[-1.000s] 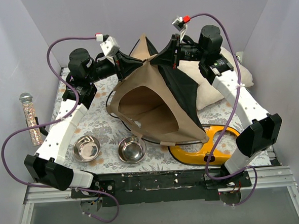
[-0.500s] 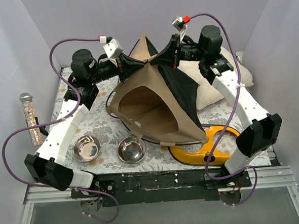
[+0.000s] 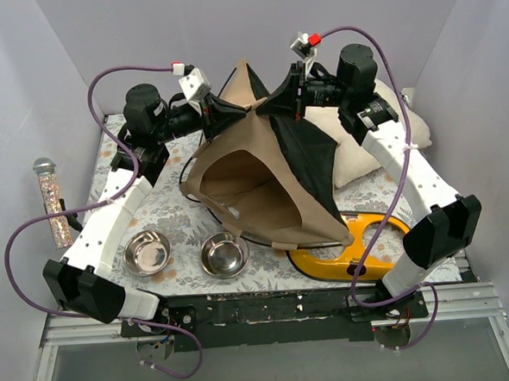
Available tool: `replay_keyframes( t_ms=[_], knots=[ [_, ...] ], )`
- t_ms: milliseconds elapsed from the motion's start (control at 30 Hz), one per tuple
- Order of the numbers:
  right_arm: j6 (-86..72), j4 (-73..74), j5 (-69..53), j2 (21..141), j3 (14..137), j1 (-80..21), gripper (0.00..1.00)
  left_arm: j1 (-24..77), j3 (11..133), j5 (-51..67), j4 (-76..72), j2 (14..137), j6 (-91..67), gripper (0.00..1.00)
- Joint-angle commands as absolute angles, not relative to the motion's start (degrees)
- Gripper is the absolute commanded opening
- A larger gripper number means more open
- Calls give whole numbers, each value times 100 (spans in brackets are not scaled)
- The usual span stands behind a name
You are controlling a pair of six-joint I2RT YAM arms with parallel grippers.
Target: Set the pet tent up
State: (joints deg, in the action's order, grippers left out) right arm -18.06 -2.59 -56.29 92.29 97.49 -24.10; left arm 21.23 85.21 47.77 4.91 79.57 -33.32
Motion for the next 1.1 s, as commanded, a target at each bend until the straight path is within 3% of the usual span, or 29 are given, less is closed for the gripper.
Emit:
replay_keyframes(
  t_ms=[0, 567, 667, 800, 900, 1000, 1067],
  knots=[
    [-784, 630, -5546, 9096, 10528, -2592, 1, 2144, 8394, 4913, 1433, 8174, -3199, 0],
    [1080, 2442, -4756, 9325, 10767, -3129, 1, 2153, 8183, 4527, 1871, 7849, -3041, 0],
    [1309, 2636, -4536, 9334, 10758, -3138, 1, 2110, 8156, 4368, 2213, 7726, -2875, 9],
    [1389, 2672, -4386, 9308, 10767, -3129, 1, 1829, 8113, 4140, 2820, 7524, -2497, 31],
    [1380, 2628, -4377, 9290, 10767, -3129, 1, 1609, 8112, 4043, 3172, 7409, -2269, 39],
    [1354, 2593, -4403, 9290, 10775, -3129, 1, 1460, 8095, 4017, 3313, 7287, -2206, 38],
    [1362, 2610, -4421, 9299, 10819, -3129, 1, 1415, 7999, 4051, 3279, 7155, -2127, 27]
  ],
)
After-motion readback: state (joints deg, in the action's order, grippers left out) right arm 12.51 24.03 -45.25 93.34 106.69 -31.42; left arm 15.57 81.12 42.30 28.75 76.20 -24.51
